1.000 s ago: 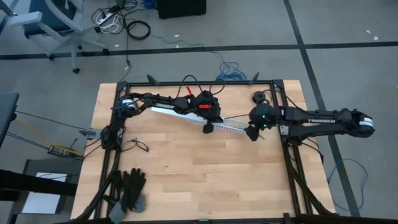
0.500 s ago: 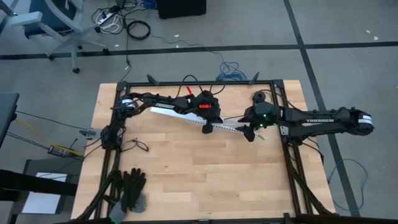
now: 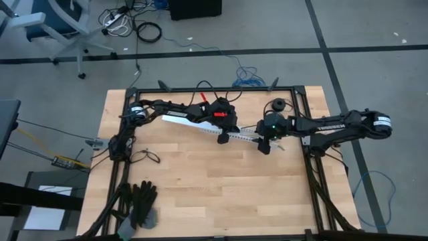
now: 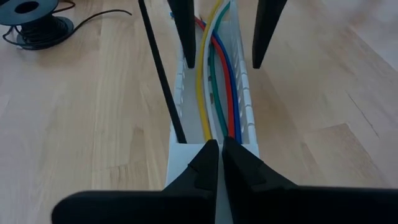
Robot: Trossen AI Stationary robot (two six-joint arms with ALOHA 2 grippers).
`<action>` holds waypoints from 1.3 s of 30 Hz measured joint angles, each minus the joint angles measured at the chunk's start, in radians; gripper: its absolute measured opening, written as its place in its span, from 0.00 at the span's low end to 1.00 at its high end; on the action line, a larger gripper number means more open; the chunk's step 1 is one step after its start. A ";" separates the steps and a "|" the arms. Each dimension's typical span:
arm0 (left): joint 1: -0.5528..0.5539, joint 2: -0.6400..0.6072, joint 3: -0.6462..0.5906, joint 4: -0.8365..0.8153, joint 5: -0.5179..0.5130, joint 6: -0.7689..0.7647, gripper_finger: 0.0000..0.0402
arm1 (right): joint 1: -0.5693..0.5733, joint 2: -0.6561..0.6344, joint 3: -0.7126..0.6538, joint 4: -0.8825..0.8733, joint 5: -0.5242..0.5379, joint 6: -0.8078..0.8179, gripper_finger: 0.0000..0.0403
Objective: Ziptie cables
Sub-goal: Close the white cable duct
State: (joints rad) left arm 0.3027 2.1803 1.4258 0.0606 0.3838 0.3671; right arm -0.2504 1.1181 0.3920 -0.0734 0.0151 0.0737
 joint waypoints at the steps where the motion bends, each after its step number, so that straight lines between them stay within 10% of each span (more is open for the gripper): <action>1: 0.000 0.000 0.000 0.001 0.000 0.000 0.00 | 0.000 0.003 0.000 0.019 0.000 -0.008 0.54; 16: -0.001 0.000 0.000 0.007 -0.001 -0.001 0.00 | -0.013 0.049 0.019 0.033 0.087 -0.137 0.54; 39: -0.002 0.000 0.000 0.018 0.002 -0.004 0.00 | -0.016 0.042 0.019 0.081 -0.083 -0.074 0.54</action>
State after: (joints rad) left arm 0.3011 2.1807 1.4258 0.0784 0.3859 0.3626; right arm -0.2665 1.1599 0.4110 0.0075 -0.0684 -0.0006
